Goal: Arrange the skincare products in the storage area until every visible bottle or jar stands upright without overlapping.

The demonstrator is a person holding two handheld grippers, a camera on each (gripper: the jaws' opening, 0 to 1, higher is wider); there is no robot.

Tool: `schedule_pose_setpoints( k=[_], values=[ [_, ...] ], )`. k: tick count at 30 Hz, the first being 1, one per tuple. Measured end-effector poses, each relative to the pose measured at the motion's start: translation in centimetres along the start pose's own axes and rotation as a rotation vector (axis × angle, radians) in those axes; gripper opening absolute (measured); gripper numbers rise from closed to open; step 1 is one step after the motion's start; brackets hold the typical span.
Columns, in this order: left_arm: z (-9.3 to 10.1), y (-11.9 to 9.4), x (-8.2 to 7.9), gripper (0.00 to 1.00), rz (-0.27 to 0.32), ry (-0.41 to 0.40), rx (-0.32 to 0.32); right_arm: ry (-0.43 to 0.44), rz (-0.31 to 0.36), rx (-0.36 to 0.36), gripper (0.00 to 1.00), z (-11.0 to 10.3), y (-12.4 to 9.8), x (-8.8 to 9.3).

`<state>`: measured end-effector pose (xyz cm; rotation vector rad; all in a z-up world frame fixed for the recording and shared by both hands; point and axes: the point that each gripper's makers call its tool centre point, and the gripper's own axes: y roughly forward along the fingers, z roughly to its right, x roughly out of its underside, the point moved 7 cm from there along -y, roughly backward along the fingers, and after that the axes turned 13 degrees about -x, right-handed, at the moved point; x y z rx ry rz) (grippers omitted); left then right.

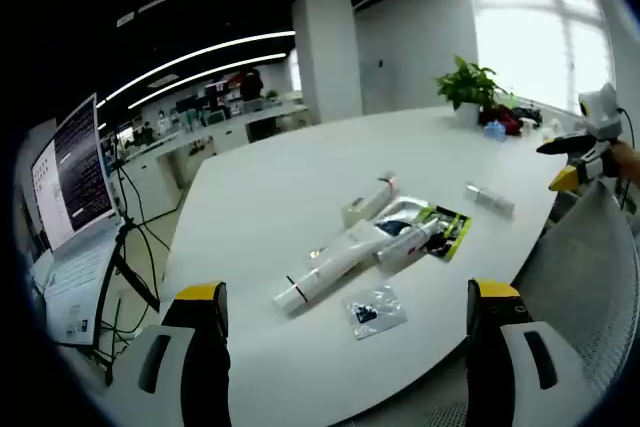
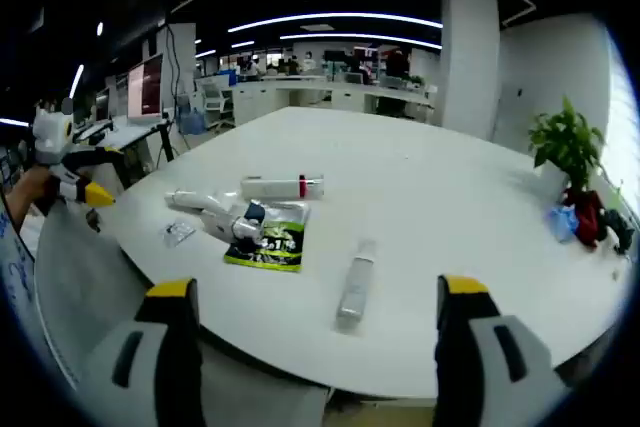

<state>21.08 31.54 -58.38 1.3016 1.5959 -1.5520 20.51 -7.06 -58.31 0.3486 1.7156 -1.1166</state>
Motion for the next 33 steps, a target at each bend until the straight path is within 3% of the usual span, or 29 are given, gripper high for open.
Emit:
schedule_pose_setpoints(
  k=[14, 33],
  values=[
    [-0.13, 0.30, -0.22, 0.97, -0.023, 0.056, -0.015, -0.004, 0.000, -0.008, 1.00, 0.17, -0.03, -0.57],
    [-0.68, 0.10, -0.71, 0.97, -0.023, 0.050, -0.022, -0.009, 0.000, 0.008, 1.00, 0.26, -0.26, -0.79]
  ],
)
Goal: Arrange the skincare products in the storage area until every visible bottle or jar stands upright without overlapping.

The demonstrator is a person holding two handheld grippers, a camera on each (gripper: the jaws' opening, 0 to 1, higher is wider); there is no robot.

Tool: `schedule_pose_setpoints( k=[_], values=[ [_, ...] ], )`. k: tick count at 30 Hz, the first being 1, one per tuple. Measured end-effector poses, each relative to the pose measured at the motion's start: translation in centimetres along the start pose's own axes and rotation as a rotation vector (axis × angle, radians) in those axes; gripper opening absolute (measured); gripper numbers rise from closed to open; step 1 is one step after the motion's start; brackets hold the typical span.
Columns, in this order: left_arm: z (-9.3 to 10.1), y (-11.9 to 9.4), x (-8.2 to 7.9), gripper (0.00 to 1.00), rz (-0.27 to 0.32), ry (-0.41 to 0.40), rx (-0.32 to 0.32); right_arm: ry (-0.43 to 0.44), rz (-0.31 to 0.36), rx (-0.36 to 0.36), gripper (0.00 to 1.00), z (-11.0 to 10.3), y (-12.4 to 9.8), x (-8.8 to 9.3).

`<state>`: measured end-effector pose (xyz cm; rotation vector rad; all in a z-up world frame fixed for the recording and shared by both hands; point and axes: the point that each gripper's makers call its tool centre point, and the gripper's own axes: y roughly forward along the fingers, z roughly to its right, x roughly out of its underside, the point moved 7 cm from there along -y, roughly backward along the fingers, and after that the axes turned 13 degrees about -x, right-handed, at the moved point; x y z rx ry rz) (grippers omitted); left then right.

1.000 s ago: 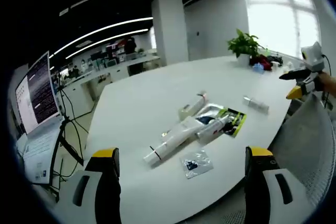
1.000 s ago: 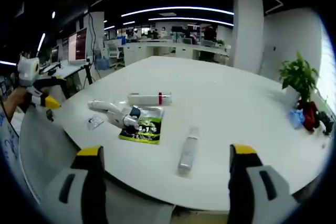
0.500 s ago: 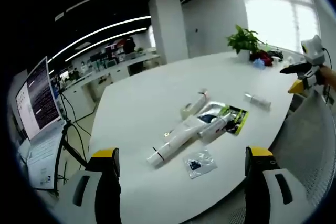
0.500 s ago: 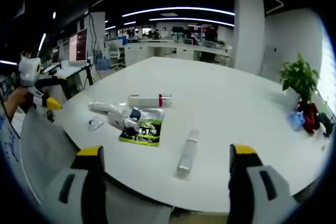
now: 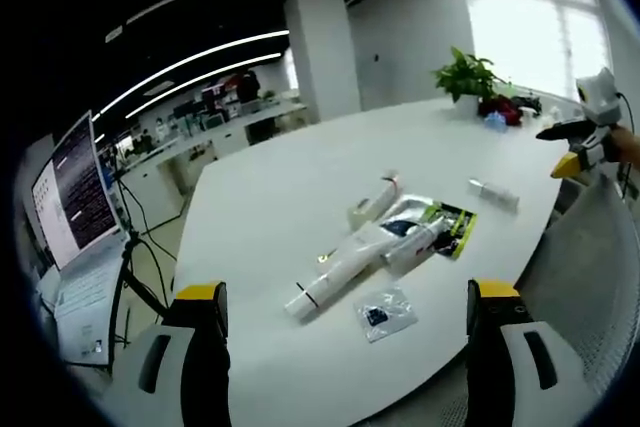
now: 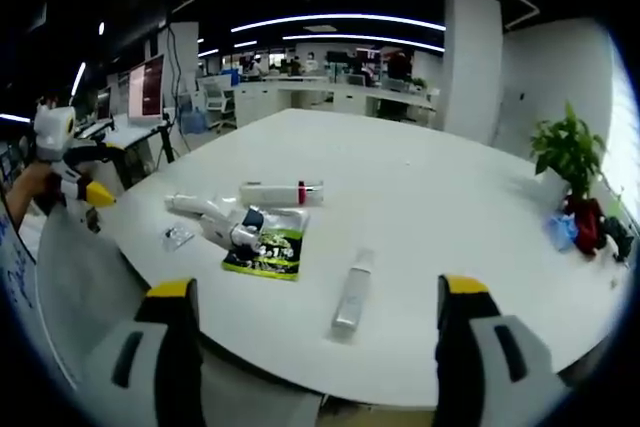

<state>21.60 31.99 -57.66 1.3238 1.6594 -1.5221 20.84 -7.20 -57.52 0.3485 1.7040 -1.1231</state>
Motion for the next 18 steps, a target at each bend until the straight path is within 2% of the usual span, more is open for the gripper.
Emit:
schedule_pose_setpoints(
  k=[12, 18],
  values=[
    [-0.06, 0.26, 0.20, 0.97, -0.019, -0.005, -0.003, -0.004, -0.010, -0.001, 1.00, 0.15, -0.18, 0.01],
    [-0.24, 0.27, 0.45, 0.97, -0.033, 0.009, -0.009, -0.022, -0.004, 0.009, 1.00, 0.56, -0.69, -0.62]
  ],
)
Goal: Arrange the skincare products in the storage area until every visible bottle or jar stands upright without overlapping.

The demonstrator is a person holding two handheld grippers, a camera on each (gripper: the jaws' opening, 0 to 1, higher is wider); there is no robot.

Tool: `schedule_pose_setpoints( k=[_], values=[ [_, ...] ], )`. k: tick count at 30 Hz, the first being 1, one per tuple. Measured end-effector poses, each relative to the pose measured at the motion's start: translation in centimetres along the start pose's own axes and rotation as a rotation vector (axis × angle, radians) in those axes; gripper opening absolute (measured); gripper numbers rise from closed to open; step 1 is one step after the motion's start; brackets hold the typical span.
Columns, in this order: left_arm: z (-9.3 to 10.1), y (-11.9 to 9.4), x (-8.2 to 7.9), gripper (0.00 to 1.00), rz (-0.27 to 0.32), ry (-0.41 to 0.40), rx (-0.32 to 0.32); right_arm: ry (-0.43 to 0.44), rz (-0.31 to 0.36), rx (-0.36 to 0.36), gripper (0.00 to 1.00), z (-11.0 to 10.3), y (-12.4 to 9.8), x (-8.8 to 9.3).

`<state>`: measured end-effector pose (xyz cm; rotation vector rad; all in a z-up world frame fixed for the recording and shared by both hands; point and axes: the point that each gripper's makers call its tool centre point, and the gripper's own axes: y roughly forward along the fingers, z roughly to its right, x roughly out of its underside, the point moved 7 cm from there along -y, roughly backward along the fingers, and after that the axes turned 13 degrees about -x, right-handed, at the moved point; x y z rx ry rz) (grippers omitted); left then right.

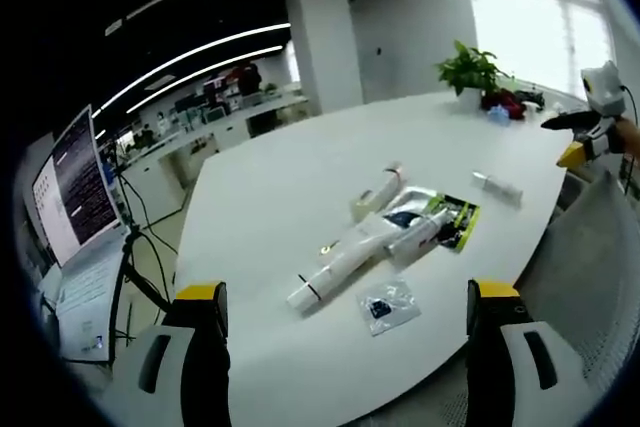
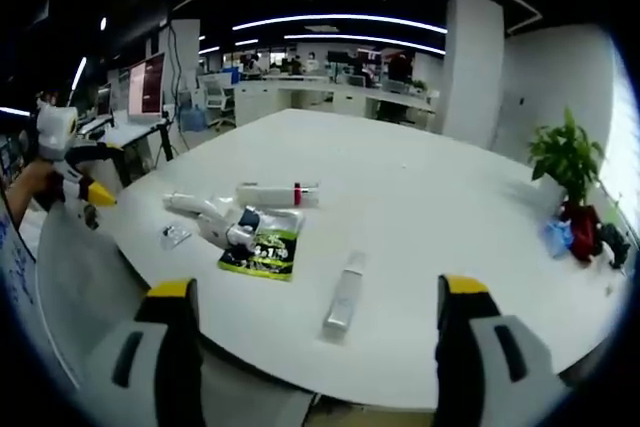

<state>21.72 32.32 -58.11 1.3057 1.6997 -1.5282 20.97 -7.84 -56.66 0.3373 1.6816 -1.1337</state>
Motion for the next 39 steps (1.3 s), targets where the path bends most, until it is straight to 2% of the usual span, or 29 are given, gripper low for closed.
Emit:
schedule_pose_setpoints(
  k=[12, 18, 26, 39],
  values=[
    [-0.1, 0.2, -0.1, 0.97, 0.000, -0.007, -0.004, 0.006, -0.005, -0.007, 1.00, -0.4, 0.4, 0.4],
    [0.1, 0.8, -0.5, 0.97, -0.002, 0.005, 0.018, 0.014, -0.010, -0.001, 1.00, -0.4, 0.2, 0.7],
    [0.6, 2.4, -2.3, 0.97, 0.018, 0.056, 0.052, 0.020, -0.013, 0.001, 1.00, -0.5, 0.1, 0.9],
    [1.4, 5.8, -5.7, 0.94, 0.039, 0.199, 0.140, 0.042, -0.005, 0.014, 1.00, -0.2, -0.1, 1.1]
  ],
)
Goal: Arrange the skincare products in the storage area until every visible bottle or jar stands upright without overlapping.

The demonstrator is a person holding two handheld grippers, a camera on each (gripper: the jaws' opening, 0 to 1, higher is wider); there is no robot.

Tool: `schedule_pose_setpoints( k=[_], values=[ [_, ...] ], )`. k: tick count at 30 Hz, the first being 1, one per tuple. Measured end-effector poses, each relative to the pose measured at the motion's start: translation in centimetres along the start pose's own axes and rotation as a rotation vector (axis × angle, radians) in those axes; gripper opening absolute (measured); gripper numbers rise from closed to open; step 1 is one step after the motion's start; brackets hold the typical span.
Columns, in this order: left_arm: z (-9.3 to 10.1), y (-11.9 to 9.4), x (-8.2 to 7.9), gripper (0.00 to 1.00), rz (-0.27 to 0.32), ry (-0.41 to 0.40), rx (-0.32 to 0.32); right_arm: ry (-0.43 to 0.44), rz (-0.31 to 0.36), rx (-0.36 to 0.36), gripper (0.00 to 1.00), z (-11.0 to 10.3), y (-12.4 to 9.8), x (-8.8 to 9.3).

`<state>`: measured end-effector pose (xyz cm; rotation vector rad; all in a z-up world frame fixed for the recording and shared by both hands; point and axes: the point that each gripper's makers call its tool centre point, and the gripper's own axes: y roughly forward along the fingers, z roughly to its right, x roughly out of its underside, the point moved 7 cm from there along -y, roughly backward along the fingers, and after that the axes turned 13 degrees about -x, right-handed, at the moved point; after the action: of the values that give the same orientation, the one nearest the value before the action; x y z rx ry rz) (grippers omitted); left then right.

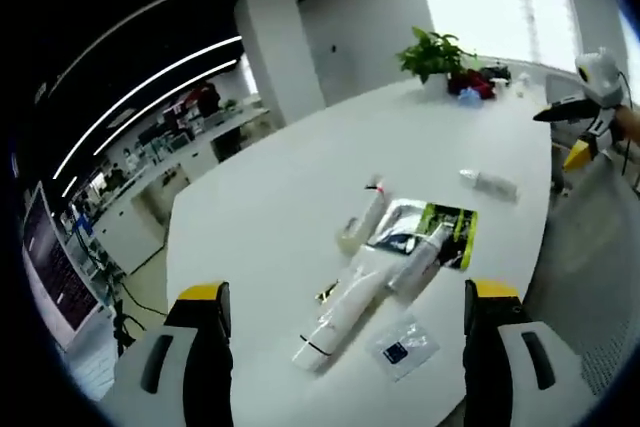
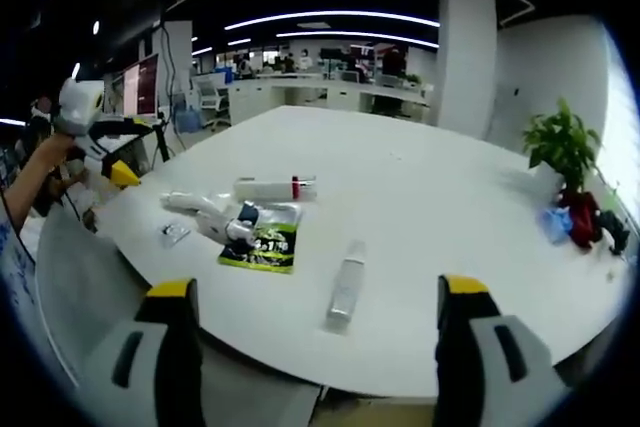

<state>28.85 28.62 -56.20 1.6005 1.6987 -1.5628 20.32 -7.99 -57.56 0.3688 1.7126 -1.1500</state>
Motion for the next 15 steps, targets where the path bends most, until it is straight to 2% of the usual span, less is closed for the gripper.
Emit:
schedule_pose_setpoints(
  k=[15],
  values=[
    [1.5, 5.4, -2.6, 0.87, -0.034, 0.154, 0.142, 0.020, -0.004, 0.004, 1.00, -0.2, 0.1, 0.4]
  ],
)
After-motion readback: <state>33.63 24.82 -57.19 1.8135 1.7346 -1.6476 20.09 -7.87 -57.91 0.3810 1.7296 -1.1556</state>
